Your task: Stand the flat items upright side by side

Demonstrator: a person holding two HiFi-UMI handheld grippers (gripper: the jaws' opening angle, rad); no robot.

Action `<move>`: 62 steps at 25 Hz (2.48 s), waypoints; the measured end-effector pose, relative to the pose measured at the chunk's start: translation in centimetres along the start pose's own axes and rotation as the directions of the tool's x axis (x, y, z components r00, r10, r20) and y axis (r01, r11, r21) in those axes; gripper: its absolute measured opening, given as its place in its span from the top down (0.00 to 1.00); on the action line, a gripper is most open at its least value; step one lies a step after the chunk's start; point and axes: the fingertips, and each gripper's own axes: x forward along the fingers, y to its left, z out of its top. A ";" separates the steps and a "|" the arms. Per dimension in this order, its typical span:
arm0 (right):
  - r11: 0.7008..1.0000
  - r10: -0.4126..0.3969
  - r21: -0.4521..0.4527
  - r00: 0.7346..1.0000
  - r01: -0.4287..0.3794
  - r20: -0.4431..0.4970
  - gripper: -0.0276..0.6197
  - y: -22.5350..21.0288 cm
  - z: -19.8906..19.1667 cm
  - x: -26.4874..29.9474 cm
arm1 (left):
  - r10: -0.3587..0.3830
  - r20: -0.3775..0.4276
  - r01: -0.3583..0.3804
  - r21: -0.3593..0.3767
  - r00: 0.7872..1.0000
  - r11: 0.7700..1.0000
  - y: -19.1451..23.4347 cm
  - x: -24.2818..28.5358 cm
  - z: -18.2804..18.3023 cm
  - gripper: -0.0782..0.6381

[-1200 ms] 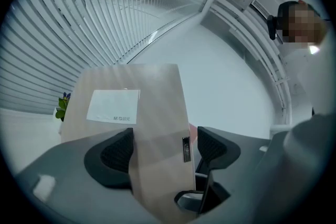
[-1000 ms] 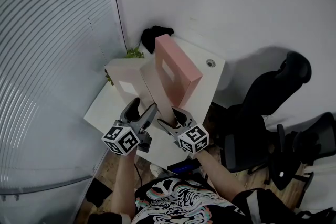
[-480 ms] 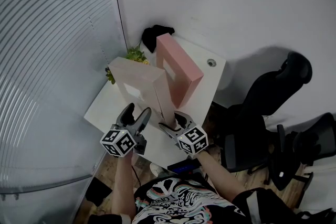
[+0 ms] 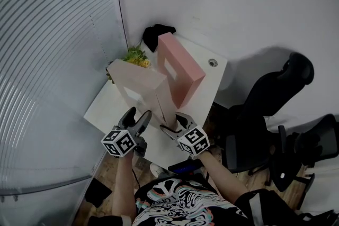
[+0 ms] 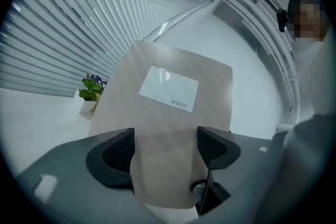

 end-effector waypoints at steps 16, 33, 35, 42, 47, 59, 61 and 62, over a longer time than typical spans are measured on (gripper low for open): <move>1.000 -0.013 -0.001 0.999 0.013 -0.036 0.49 0.3 -0.3 -0.4 | -0.011 -0.063 0.012 0.002 0.998 1.000 0.2 0.0 -2.4 0.37; 0.997 -0.068 -0.028 0.997 0.069 0.029 0.49 0.3 1.3 -2.3 | 0.022 -0.099 -0.031 -0.094 0.995 0.995 1.8 -0.5 -5.4 0.37; 0.997 -0.070 -0.022 0.997 0.071 0.029 0.49 0.2 1.2 -2.5 | 0.033 -0.126 -0.044 -0.088 0.991 0.995 2.0 -0.7 -6.2 0.38; 0.996 -0.090 -0.014 0.996 0.091 0.026 0.50 -0.1 1.3 -2.5 | -0.029 -0.207 -0.001 -0.140 0.978 0.990 0.8 0.3 -8.8 0.45; 0.990 -0.138 0.004 0.990 0.138 0.022 0.51 -0.8 1.6 -2.2 | -0.034 -0.182 -0.002 -0.196 0.983 0.981 1.1 1.3 -8.5 0.45; 0.968 -0.244 0.046 0.969 0.245 -0.032 0.51 -3.9 2.1 -1.0 | -0.035 -0.167 -0.003 -0.220 0.985 0.975 2.4 5.0 -7.5 0.45; 0.964 -0.258 0.057 0.965 0.260 -0.040 0.51 -4.2 2.2 -1.0 | -0.032 -0.169 -0.005 -0.217 0.985 0.976 2.6 5.5 -7.3 0.45; 0.963 -0.261 0.061 0.964 0.263 -0.042 0.51 -4.3 2.2 -1.0 | -0.030 -0.170 -0.007 -0.215 0.985 0.977 2.6 5.8 -7.2 0.45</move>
